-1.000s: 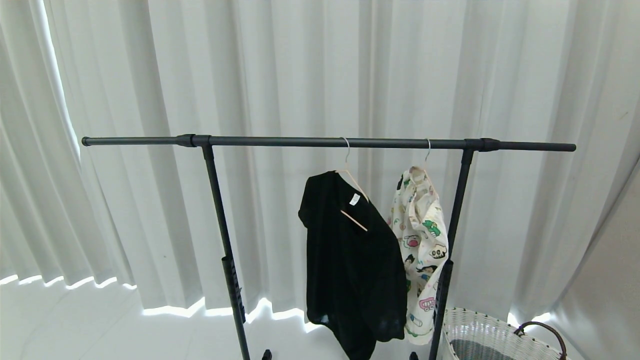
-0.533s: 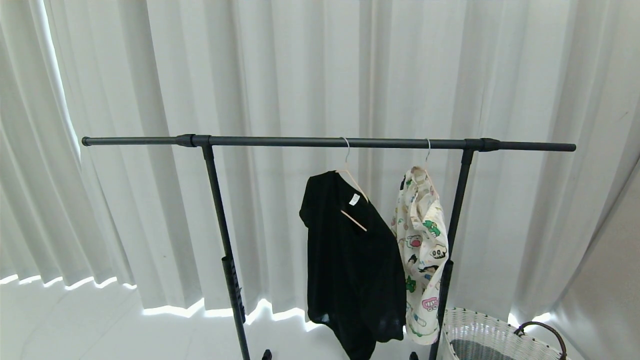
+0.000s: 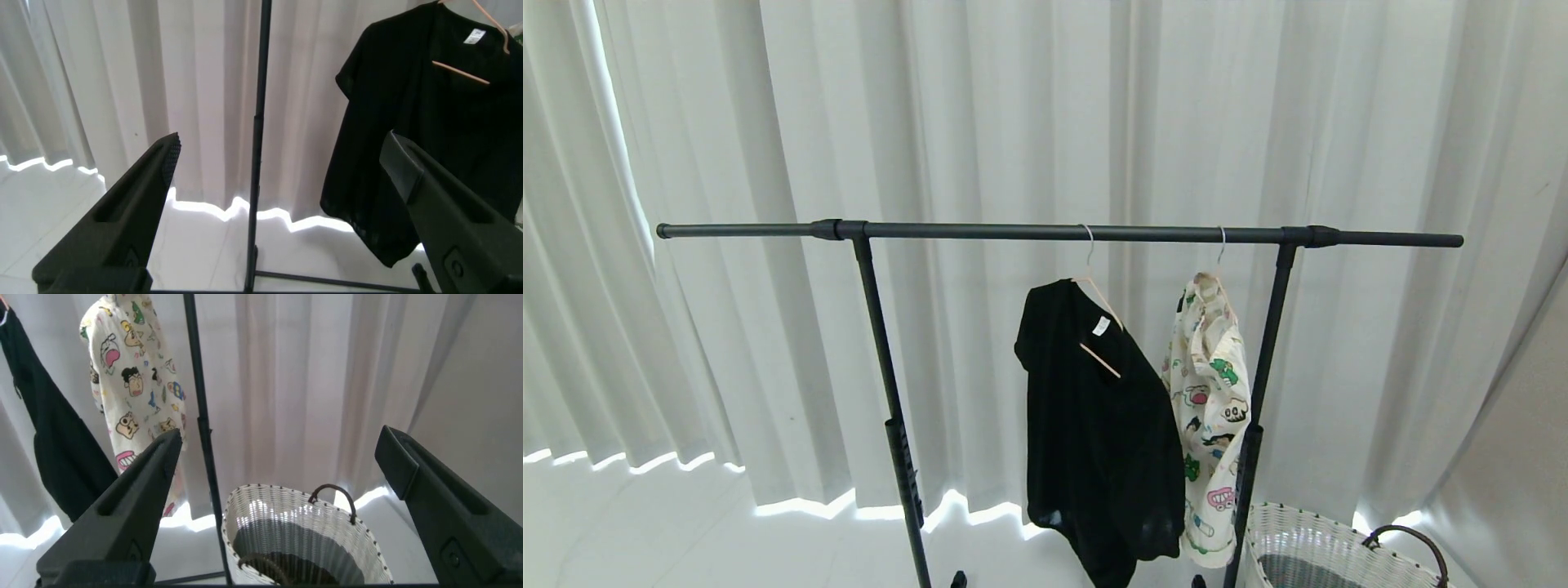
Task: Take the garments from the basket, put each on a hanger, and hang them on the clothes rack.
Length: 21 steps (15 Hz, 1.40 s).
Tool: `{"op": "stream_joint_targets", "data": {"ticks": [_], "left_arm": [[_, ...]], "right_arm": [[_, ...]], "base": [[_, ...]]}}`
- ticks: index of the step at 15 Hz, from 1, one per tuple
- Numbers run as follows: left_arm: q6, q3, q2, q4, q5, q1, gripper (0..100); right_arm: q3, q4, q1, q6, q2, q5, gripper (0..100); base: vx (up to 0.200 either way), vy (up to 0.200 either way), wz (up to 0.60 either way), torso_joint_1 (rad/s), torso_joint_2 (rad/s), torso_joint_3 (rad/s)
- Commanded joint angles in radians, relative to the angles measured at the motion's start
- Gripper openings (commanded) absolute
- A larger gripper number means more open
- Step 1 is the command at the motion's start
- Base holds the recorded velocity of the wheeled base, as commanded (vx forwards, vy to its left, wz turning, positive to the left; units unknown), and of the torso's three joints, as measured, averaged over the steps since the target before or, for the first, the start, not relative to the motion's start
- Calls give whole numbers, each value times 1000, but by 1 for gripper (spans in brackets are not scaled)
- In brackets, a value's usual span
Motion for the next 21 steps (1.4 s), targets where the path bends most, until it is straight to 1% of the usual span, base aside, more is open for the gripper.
{"op": "stream_joint_targets", "data": {"ticks": [1, 21], "left_arm": [[0, 0, 0, -1, 0, 0, 100], [-1, 0, 0, 0, 0, 0, 100]], "right_arm": [[0, -1, 0, 0, 0, 0, 100], [0, -1, 0, 0, 0, 0, 100]], "base": [[0, 0, 0, 0, 0, 0], [0, 0, 0, 0, 0, 0]]}}
